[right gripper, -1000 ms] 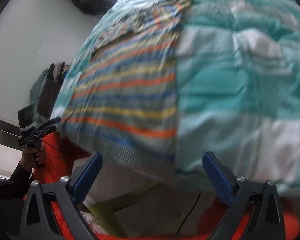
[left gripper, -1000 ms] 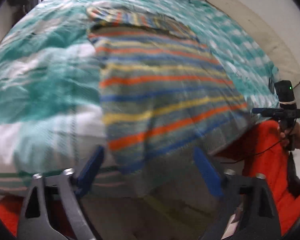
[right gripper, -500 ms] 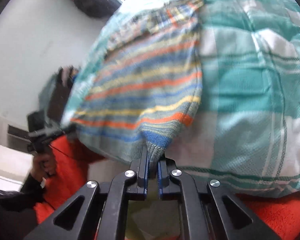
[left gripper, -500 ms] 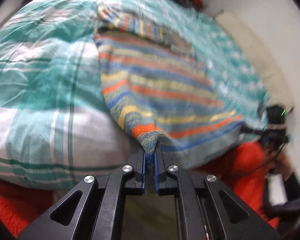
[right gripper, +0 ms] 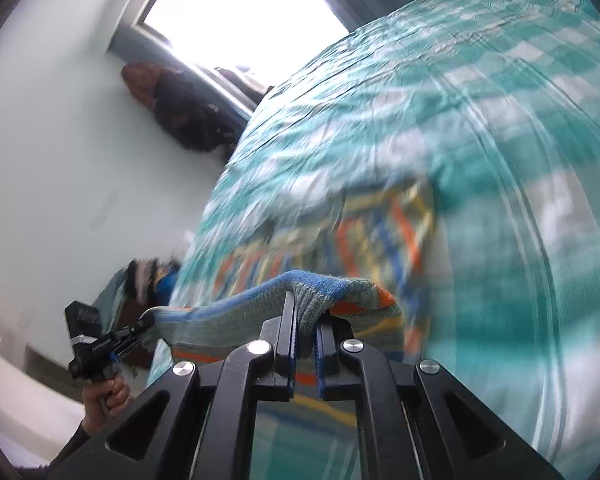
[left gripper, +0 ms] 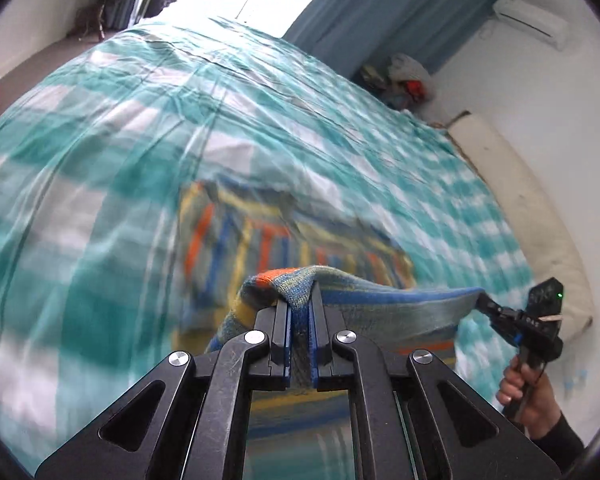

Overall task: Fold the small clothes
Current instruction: 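Fold the hem up onto the collar with both grippers and open them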

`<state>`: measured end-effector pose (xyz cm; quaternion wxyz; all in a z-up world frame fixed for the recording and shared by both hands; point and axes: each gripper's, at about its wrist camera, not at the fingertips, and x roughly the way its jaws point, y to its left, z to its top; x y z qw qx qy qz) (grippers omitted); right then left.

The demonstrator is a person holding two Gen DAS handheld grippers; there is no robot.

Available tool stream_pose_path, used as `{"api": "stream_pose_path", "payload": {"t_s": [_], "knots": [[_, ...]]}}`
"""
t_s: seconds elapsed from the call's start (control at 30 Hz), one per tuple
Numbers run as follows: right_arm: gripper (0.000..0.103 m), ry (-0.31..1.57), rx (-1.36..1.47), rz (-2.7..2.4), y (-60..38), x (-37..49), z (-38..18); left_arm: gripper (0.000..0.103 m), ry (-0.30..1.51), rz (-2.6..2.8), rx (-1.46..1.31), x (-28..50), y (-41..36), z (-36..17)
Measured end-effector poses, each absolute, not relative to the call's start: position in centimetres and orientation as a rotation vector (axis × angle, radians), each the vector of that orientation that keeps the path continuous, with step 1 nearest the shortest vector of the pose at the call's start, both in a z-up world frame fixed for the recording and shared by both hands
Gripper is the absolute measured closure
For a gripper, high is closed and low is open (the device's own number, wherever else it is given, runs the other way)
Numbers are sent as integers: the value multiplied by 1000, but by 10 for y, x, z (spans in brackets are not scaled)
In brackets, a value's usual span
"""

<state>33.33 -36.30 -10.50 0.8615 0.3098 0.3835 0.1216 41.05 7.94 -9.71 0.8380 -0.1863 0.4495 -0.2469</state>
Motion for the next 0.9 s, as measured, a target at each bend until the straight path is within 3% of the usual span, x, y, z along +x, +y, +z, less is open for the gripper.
{"api": "stream_pose_path", "payload": {"t_s": [0.17, 0.2, 0.27, 0.3, 0.33, 0.4, 0.5, 0.63, 0.8, 0.9], "knots": [[95, 838, 650, 187, -387, 412, -132, 95, 1026, -436, -346, 486, 57, -137], [91, 851, 676, 179, -391, 428, -145, 91, 1043, -395, -323, 500, 53, -147], [74, 862, 692, 119, -398, 445, -161, 79, 1058, -341, -312, 520, 53, -159], [63, 858, 700, 83, -401, 451, -167, 66, 1056, -322, -328, 528, 57, -162], [62, 842, 713, 58, -405, 455, -170, 55, 1043, -303, -360, 532, 65, -162], [62, 814, 719, 37, -411, 456, -171, 45, 1008, -286, -400, 529, 78, -156], [62, 802, 614, 64, -405, 444, -156, 43, 956, -343, -392, 506, 87, -140], [62, 880, 447, 223, -371, 430, -144, 31, 976, -531, -326, 467, 71, -138], [61, 1116, 325, 387, -310, 451, -177, 30, 1123, -634, -142, 457, 13, -173], [61, 1152, 262, 300, -293, 459, -198, 32, 1138, -526, -73, 462, 9, -190]]}}
